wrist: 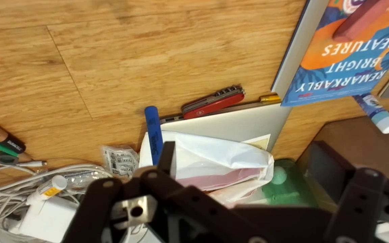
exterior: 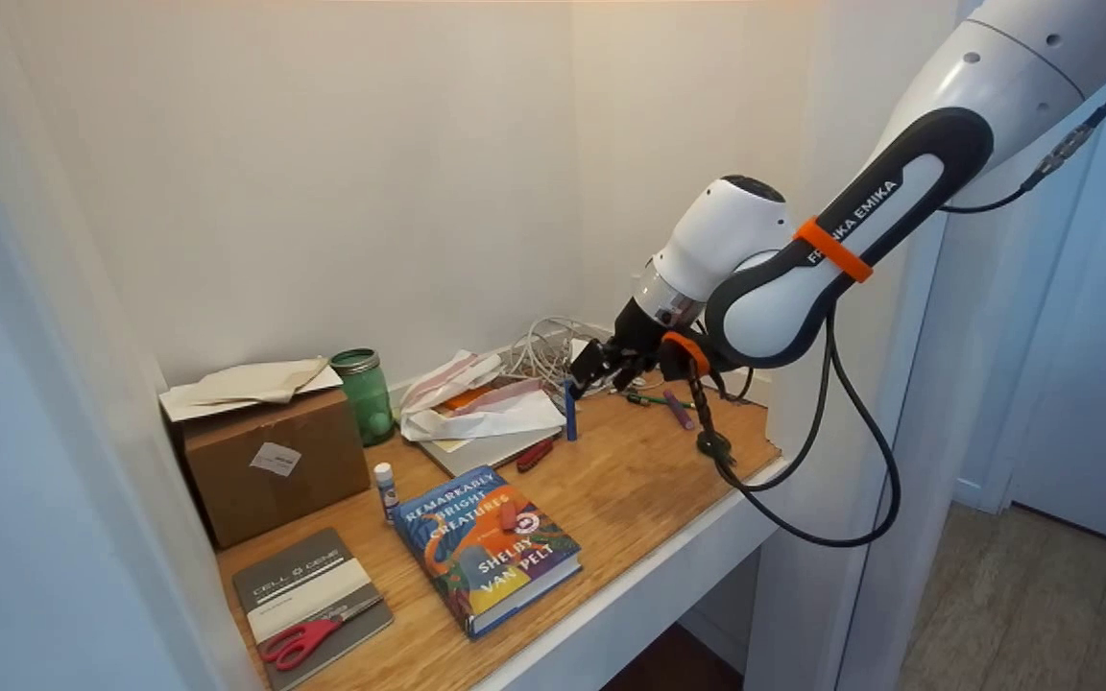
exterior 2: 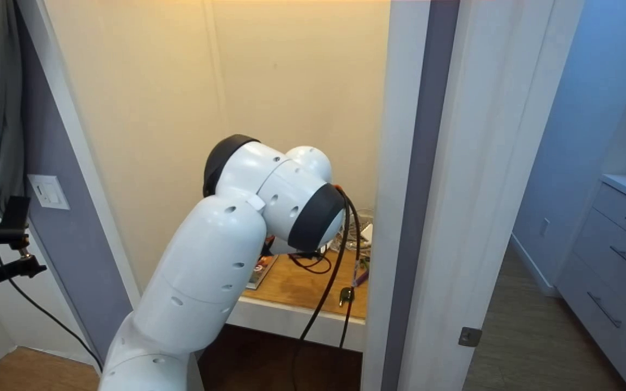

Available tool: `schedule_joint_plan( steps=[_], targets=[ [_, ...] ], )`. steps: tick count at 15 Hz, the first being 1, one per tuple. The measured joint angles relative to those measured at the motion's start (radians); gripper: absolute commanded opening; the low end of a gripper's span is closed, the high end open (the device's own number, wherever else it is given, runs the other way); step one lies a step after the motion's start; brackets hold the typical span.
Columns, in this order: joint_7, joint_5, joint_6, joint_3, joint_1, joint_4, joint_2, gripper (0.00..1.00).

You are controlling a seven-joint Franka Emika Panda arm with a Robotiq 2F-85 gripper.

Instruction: Put the blue marker upright

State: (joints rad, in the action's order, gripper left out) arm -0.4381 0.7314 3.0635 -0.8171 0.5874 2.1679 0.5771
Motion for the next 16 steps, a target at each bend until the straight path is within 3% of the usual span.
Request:
schedule_joint_plan(
  steps=[5,7,12,16],
  targets=[
    [0.0,-0.062,-0.186,-0.088,0.033,-0.004,-0.029,1.0],
    [0.076,-0.205,-0.205,-0.073,0.009,-0.004,-0.062,1.0],
    [0.301,-0.567,-0.205,0.073,-0.154,-0.003,-0.184,1.0],
    [0.388,-0.697,-0.211,0.233,-0.321,0.001,-0.257,1.0]
  ],
)
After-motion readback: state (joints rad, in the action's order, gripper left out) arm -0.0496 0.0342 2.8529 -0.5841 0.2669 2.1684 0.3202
